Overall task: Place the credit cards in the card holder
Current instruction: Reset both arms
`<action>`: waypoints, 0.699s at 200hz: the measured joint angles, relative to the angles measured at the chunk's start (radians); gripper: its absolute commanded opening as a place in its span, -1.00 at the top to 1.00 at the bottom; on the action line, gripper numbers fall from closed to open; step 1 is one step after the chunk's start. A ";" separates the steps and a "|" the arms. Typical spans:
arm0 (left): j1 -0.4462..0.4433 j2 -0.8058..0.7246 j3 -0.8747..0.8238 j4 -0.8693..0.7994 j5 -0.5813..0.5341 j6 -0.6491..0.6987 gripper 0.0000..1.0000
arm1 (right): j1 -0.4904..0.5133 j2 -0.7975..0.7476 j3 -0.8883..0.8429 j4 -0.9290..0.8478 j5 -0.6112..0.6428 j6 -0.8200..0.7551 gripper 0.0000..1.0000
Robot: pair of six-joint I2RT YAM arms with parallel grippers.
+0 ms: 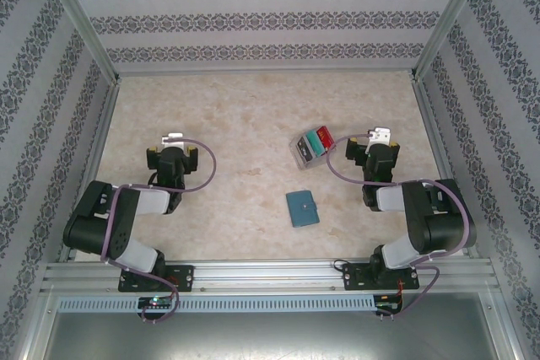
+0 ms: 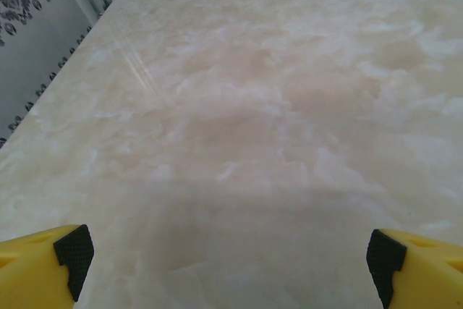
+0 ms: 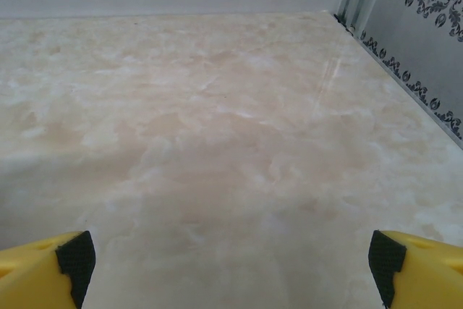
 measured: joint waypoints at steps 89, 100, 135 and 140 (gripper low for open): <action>0.101 0.054 0.000 0.084 0.167 -0.048 -0.99 | 0.000 0.000 0.000 0.001 0.001 0.000 -0.96; 0.101 0.054 0.000 0.084 0.172 -0.051 -0.99 | 0.000 0.000 0.000 0.001 0.001 0.000 -0.97; 0.101 0.054 0.000 0.084 0.176 -0.052 -0.99 | 0.000 0.000 0.000 0.001 0.001 0.000 -0.96; 0.101 0.054 0.000 0.084 0.176 -0.052 -0.99 | 0.000 0.000 0.000 0.001 0.001 0.000 -0.97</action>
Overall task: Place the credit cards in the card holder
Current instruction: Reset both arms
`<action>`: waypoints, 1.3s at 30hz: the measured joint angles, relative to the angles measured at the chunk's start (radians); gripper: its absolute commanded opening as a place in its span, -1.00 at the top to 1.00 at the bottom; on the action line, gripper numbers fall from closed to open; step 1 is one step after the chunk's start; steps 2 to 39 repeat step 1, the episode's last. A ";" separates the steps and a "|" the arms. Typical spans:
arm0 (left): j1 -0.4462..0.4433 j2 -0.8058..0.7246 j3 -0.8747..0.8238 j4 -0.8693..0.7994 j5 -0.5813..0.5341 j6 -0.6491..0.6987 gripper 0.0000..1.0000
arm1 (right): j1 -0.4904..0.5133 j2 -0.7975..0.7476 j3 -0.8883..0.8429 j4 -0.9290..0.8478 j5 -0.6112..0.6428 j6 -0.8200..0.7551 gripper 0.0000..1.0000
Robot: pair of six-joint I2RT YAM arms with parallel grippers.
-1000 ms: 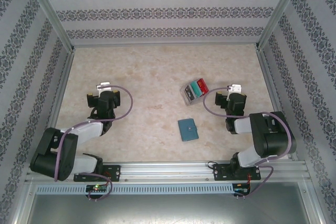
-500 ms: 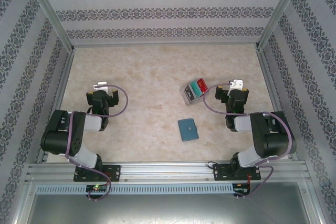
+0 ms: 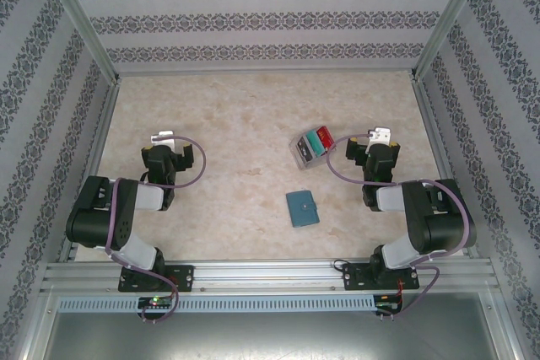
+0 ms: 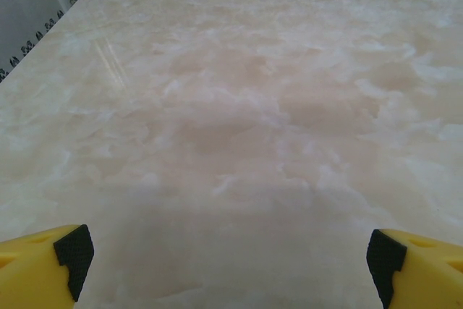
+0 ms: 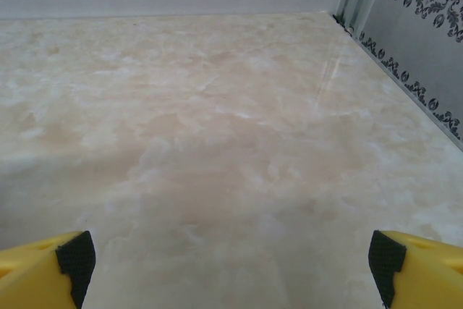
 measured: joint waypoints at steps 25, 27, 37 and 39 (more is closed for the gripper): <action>0.000 0.000 0.000 0.000 0.000 0.000 -0.99 | 0.000 0.000 0.000 0.000 0.000 0.000 -0.96; 0.000 0.000 0.000 0.000 0.000 0.000 -0.99 | 0.000 0.000 0.000 0.000 0.000 0.000 -0.96; 0.000 0.000 0.000 0.000 0.000 0.000 -0.99 | 0.000 0.000 0.000 0.000 0.000 0.000 -0.96; 0.000 0.000 0.000 0.000 0.000 0.000 -0.99 | 0.000 0.000 0.000 0.000 0.000 0.000 -0.96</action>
